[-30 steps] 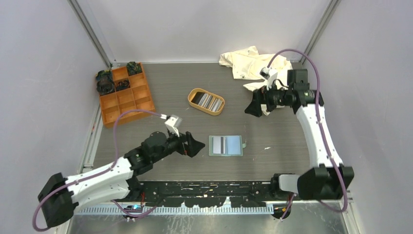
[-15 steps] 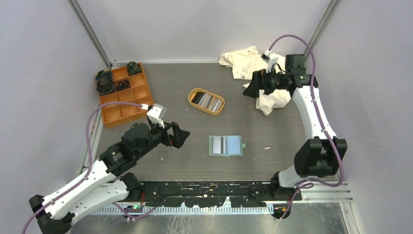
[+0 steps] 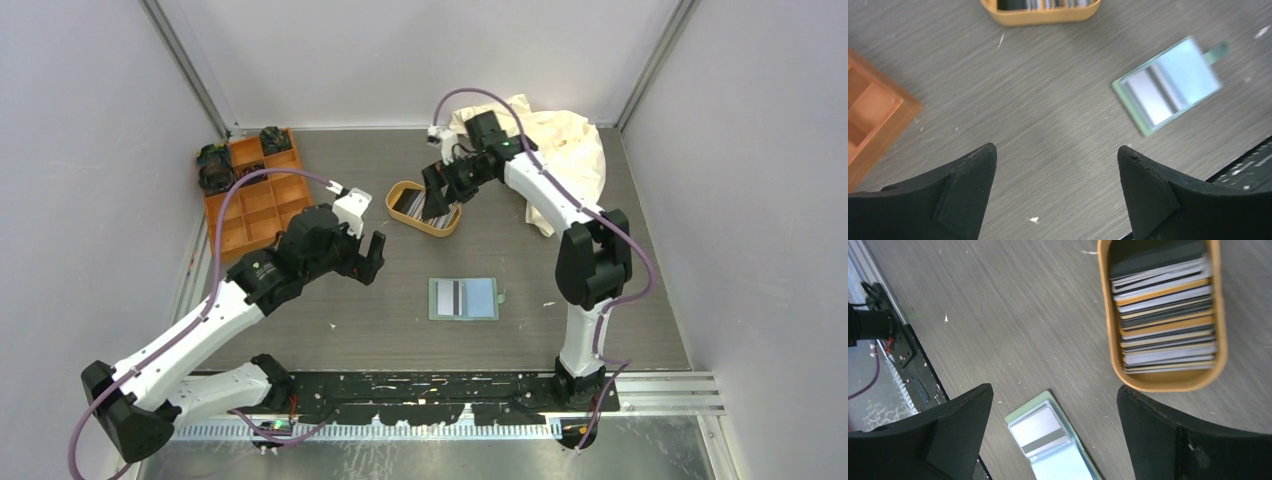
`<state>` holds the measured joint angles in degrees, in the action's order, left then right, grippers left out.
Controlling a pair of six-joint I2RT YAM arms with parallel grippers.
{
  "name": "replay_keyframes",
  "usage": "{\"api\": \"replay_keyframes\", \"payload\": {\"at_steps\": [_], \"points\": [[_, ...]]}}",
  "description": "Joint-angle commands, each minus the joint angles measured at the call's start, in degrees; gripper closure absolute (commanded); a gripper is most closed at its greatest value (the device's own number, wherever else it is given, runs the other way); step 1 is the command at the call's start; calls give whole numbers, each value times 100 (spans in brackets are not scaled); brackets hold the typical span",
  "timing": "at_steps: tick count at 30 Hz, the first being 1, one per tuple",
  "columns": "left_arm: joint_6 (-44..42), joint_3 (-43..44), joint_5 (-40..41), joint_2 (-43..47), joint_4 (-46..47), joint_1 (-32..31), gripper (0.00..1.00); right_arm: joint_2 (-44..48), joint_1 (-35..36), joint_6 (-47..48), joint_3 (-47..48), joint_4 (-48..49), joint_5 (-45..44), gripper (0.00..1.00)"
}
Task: Put the credit cards into the card holder
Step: Adjust the storage box at the center of the board.
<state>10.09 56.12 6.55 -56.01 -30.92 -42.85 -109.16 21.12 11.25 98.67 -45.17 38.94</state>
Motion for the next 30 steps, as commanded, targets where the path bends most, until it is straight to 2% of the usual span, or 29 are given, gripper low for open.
{"api": "replay_keyframes", "payload": {"at_steps": [1, 9, 16, 22, 28, 30], "points": [[-367, 98, 18, -131, -593, 293, 11, -117, 343, -164, 318, -152, -457, 1], [-575, -74, 589, -106, -614, 299, 11, 495, 179, -308, -931, 630, -889, 0], [-648, -123, 633, -103, -609, 318, 11, 764, -486, -1428, -1759, 1679, -1119, 0], [-657, -112, 588, -178, -635, 375, 12, 535, -417, -3076, -1999, 2489, -2196, 1], [-659, -110, 602, -145, -639, 409, 12, -311, -87, -4231, -1208, 2185, -3268, 1], [-659, -118, 610, -128, -632, 413, 12, -512, -30, -4399, -1033, 2125, -3585, 9]]}}
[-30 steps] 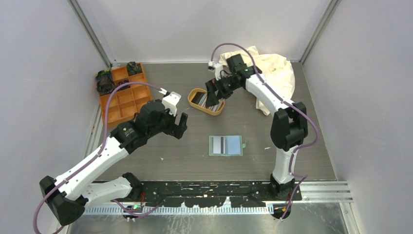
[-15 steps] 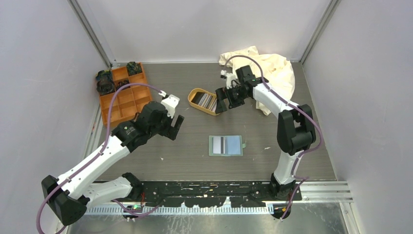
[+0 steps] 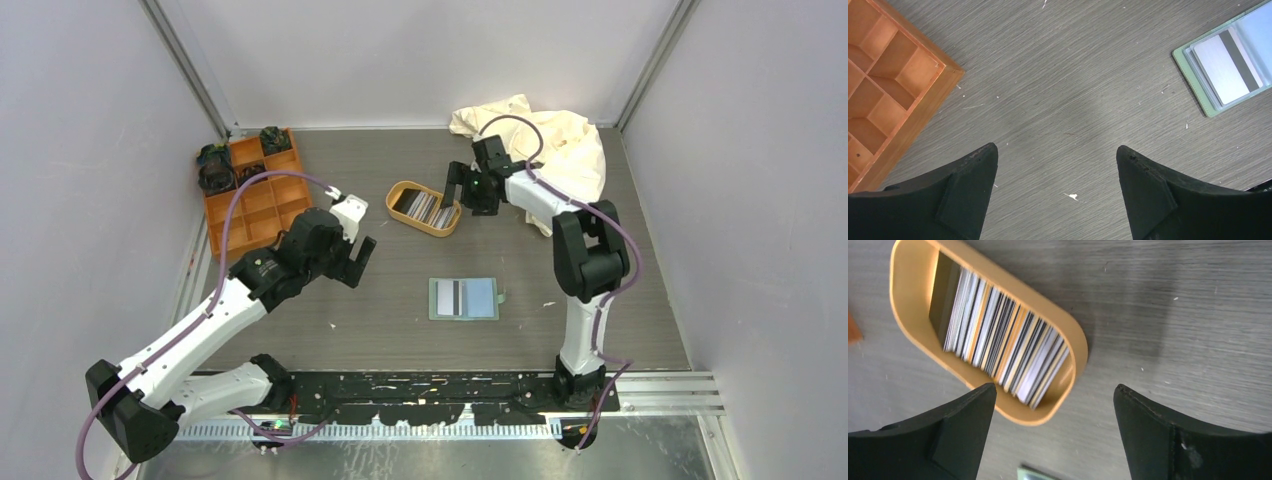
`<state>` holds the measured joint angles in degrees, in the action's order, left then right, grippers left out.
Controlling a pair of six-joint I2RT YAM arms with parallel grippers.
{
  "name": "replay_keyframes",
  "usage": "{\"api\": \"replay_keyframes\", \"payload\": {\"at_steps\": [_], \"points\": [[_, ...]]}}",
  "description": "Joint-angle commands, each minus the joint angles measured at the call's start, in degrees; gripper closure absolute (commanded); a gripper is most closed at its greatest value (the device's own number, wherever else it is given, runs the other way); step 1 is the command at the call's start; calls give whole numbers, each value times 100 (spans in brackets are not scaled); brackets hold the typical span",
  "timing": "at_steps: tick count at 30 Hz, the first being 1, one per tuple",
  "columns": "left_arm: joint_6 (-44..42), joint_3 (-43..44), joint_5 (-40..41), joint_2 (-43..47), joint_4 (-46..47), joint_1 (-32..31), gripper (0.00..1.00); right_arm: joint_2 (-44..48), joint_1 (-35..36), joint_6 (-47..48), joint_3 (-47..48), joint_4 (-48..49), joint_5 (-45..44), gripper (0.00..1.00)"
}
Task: Put the credit cards into the card holder
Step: Adjust the storage box at the center of the board.
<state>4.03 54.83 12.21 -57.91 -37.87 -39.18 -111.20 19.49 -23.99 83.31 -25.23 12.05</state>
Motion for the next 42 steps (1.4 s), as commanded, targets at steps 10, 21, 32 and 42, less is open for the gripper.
{"api": "replay_keyframes", "payload": {"at_steps": [10, 21, 32, 42], "points": [[-59, 15, -21, 107, 77, 92, 13, -670, 139, -809, 667, -57, -704, 59], [-52, 10, -110, 89, 70, 97, 13, -652, 151, 89, 776, -383, -510, 83], [-43, 19, -225, 61, 75, 119, 14, -683, 152, 1610, 1180, -1115, -39, 95], [-17, 36, -482, -41, 80, 181, 16, -1023, 171, 3247, 1933, -2192, 607, 99]]}}
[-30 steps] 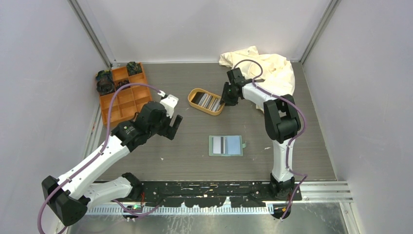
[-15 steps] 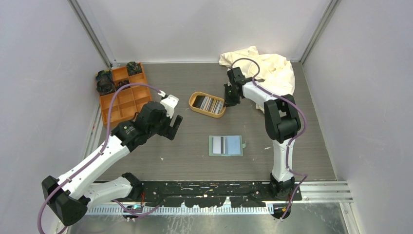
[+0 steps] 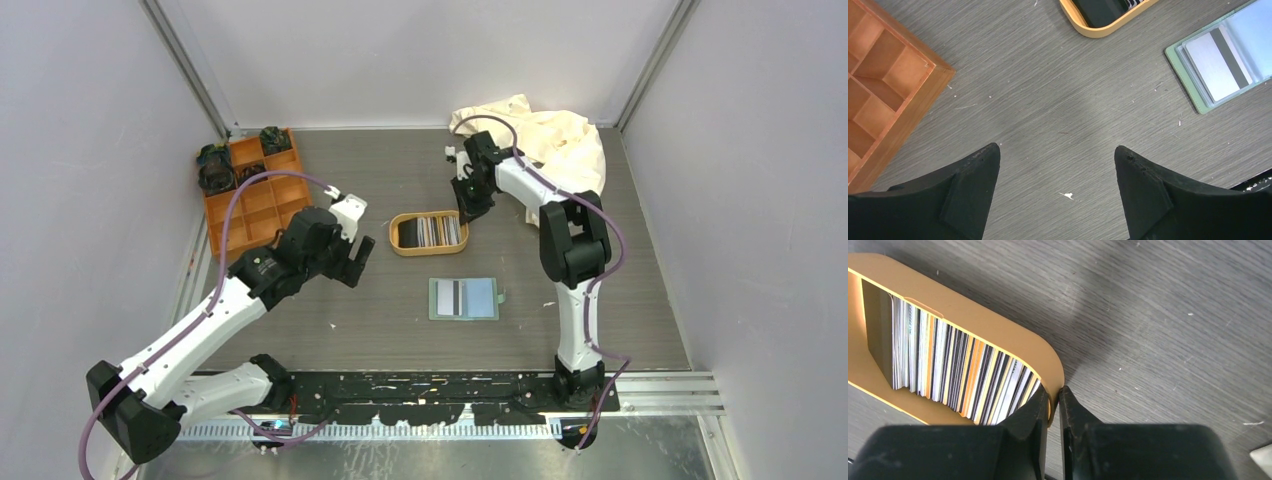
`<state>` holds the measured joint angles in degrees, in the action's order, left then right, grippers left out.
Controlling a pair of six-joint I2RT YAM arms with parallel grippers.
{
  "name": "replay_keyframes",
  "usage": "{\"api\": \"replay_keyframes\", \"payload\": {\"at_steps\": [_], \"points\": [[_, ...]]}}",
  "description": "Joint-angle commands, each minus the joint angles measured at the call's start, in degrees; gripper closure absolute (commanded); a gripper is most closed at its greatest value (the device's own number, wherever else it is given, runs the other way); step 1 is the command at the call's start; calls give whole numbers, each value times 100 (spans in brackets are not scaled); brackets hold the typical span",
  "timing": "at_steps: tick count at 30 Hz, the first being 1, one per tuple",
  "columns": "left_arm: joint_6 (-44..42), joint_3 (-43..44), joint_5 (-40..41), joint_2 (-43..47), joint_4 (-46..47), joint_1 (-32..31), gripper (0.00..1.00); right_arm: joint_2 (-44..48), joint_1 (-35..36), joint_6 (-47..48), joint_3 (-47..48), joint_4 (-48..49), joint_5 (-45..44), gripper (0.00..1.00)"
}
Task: Put the credit cards into the card holder
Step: Adjust the storage box at the center of the board.
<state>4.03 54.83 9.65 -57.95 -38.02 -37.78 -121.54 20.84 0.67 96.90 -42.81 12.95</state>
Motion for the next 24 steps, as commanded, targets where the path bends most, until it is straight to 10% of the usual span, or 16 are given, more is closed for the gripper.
{"api": "replay_keyframes", "payload": {"at_steps": [1, 8, 17, 24], "points": [[-10, 36, -253, -52, 100, 49, 16, -46, 54, 905, 693, -493, 494, 99], [102, 36, -431, -63, 110, 54, 16, -601, 113, 1294, 1798, -908, 157, 94], [1705, -605, -1254, -131, 1521, 74, 21, 346, 36, 1523, 1478, -851, -8, 49], [2927, -945, -820, -821, 2591, 131, 28, 1098, -50, 653, 414, -161, 2095, 38]]}}
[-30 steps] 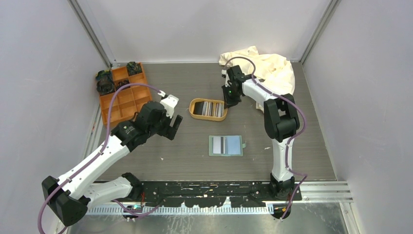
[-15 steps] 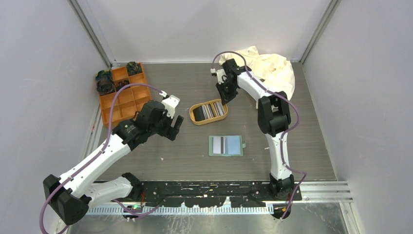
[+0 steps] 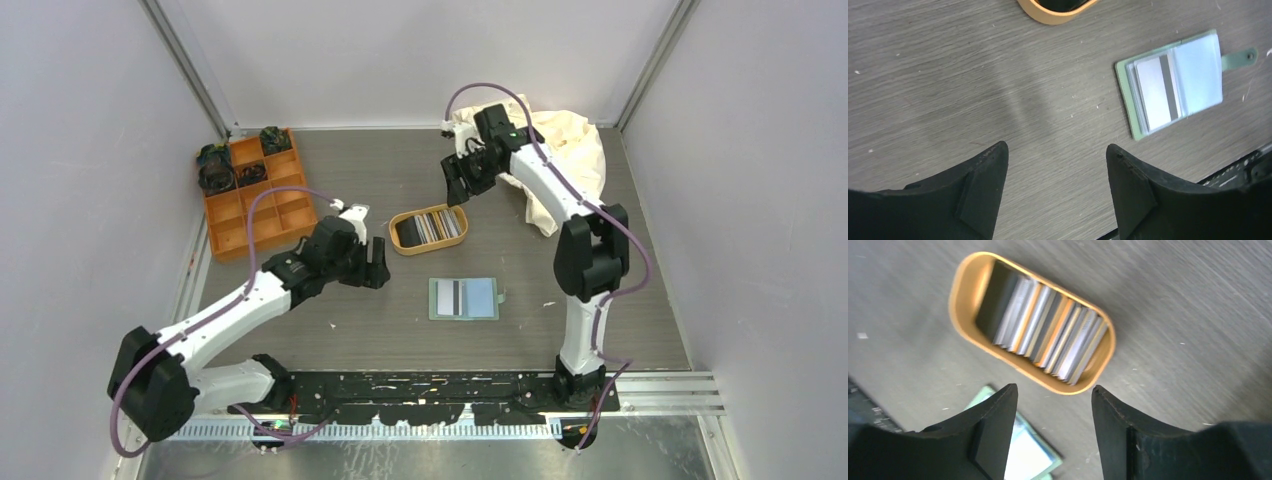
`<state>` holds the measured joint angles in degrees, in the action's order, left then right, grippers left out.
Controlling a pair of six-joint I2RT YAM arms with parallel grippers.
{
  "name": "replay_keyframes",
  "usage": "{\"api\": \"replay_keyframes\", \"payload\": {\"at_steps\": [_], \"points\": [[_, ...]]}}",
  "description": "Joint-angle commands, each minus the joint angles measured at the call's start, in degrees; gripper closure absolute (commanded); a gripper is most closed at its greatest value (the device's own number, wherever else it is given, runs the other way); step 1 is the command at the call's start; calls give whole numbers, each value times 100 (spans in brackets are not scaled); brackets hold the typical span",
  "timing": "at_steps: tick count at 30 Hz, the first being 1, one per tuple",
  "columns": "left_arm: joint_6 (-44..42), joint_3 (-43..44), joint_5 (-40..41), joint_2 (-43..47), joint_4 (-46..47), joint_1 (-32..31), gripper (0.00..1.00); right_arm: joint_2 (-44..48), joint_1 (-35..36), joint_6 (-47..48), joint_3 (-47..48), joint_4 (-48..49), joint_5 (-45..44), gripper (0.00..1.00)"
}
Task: Put the credit cards into the card holder
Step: Adjust the storage box at the center of the board, then pick up the credit card from the storage box.
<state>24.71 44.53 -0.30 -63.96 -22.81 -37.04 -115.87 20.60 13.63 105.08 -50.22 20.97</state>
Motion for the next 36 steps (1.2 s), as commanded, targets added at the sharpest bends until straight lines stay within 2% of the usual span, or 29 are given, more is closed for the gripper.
{"api": "replay_keyframes", "payload": {"at_steps": [1, 9, 21, 36], "points": [[915, 101, 270, -342, 1173, 82, 29, 489, -22, -839, -481, 688, 1417, 38], [1405, 321, 103, -1439, 1771, 579, 29, 139, 109, -1598, -707, 1181, 547, 31], [1484, 988, 185, -2573, 1840, 707, 34, -251, 408, -2332, -717, 1385, -1085, 27], [1397, 1439, 337, -3340, 1692, 712, 43, -416, 717, -2826, -917, 1533, -1951, 24]]}}
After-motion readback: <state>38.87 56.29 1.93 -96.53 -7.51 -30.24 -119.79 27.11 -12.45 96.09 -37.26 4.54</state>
